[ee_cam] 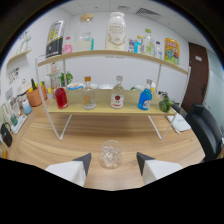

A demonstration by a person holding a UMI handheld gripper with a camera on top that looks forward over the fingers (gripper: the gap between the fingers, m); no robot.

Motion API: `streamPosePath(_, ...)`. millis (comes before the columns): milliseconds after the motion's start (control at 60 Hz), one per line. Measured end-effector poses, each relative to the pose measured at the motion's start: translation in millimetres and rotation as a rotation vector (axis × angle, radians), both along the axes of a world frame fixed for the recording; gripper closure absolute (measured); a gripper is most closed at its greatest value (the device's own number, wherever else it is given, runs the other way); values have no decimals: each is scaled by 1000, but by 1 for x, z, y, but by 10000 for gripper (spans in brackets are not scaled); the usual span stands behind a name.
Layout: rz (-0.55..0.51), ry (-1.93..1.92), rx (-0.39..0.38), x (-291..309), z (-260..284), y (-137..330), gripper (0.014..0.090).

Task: Make me a cup of Mount Fuji.

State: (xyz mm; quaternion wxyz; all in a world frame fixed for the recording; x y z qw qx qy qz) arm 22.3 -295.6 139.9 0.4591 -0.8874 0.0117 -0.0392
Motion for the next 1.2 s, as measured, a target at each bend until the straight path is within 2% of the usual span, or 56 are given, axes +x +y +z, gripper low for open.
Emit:
streamPosePath(250, -10, 29, 6, -4, -2, -16, 206)
streamPosePath(417, 5, 96, 79, -37, 6, -21, 197)
streamPosePath(667, 46, 89, 276, -71, 63, 49, 204)
streamPosePath(900, 55, 63, 336, -75, 77, 131, 218)
streamPosePath(1083, 45, 26, 296, -70, 55, 175, 356)
streamPosePath(1200, 51, 20, 279, -68, 44, 188, 550)
